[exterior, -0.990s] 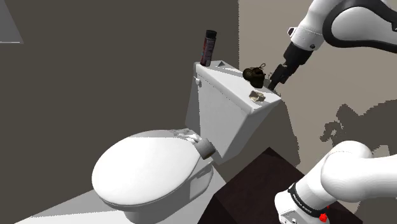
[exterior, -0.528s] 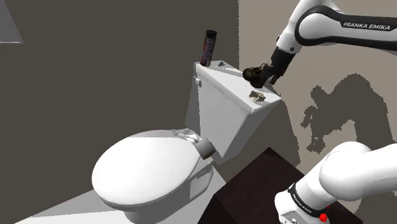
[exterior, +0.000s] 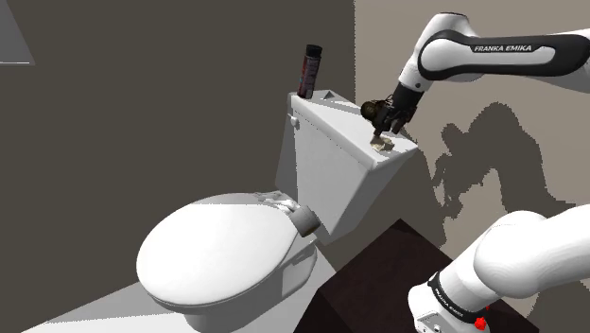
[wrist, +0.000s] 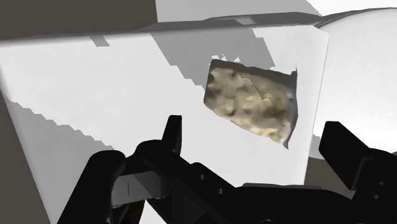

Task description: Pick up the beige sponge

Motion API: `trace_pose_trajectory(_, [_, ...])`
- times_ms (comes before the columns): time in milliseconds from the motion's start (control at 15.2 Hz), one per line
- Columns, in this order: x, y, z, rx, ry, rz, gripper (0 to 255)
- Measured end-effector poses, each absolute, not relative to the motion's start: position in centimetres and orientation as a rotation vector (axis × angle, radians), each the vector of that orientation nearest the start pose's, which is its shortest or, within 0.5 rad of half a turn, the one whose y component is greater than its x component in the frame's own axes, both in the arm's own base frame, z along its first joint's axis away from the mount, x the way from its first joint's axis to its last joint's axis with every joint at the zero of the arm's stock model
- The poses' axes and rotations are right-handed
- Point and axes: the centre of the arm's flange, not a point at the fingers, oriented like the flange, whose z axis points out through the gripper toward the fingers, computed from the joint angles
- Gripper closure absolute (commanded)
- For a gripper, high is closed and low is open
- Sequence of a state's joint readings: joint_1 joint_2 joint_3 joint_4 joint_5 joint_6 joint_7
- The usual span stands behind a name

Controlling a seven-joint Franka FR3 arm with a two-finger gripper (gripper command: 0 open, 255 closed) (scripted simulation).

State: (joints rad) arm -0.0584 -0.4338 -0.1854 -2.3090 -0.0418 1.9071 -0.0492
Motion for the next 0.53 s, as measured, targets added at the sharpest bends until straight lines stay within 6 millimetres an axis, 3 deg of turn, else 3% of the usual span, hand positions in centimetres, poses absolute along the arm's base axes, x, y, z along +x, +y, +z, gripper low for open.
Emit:
trace_pose_trajectory(198, [41.1,-11.2,49.4,-3.096,0.257,-0.047,0])
trace_pose_trajectory(264, [41.1,-11.2,49.3,-3.096,0.257,-0.048,255])
trace_pose_trajectory(528, [41.0,-11.3,49.2,-3.096,0.258,-0.050,255])
